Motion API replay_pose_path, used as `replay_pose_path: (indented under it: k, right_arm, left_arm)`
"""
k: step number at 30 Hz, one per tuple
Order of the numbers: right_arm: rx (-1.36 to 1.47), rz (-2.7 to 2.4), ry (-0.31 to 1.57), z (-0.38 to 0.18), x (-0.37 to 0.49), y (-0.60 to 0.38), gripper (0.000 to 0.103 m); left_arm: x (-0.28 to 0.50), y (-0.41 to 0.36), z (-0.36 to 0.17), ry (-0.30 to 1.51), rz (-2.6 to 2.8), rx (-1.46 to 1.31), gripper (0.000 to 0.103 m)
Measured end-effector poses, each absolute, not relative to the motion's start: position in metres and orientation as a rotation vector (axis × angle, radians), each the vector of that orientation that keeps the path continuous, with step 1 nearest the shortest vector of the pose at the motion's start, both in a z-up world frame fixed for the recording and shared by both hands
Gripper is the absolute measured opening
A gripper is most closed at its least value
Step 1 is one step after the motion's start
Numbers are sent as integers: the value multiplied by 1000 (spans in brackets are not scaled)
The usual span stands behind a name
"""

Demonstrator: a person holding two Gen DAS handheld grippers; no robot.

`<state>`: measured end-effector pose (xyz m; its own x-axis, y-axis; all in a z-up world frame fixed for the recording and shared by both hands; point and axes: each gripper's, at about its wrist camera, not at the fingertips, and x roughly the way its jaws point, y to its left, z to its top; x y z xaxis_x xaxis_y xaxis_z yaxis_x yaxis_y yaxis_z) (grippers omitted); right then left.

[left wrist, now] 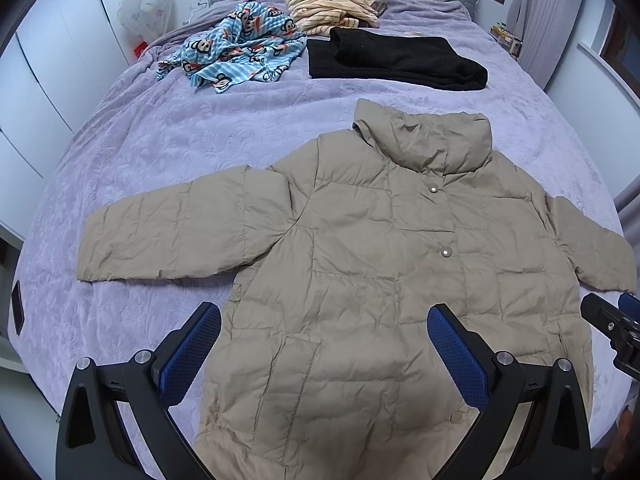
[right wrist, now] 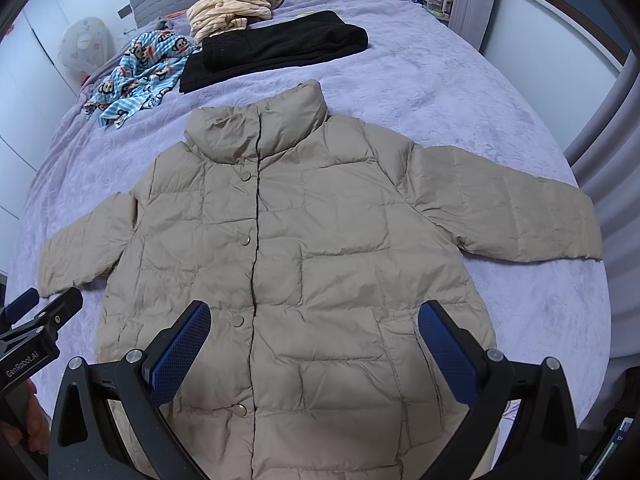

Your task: Fold large clothes

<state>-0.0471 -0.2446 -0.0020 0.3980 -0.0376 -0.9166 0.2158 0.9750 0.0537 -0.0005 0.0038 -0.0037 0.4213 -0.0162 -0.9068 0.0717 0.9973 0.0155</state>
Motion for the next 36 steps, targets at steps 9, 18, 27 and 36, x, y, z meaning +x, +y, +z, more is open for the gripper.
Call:
replay_pose_path:
  k: [9,18,27,36]
  right_arm:
    - [173,-161,1154,-1,-47,-245,103]
    - [174,-160,1155,-2,-47,-246,103]
    - [173,-161,1156,-2,-47,-246,103]
    - [173,-159,1156,-3,-47,-245,103]
  left_arm:
    - [3,2,-5,1135,-55,55,103]
    - [3,7,-7,1134,-51,54,103]
    - [1,13,-11,1140,-50,50,103]
    - [2,13,-11,1141,-50,51,103]
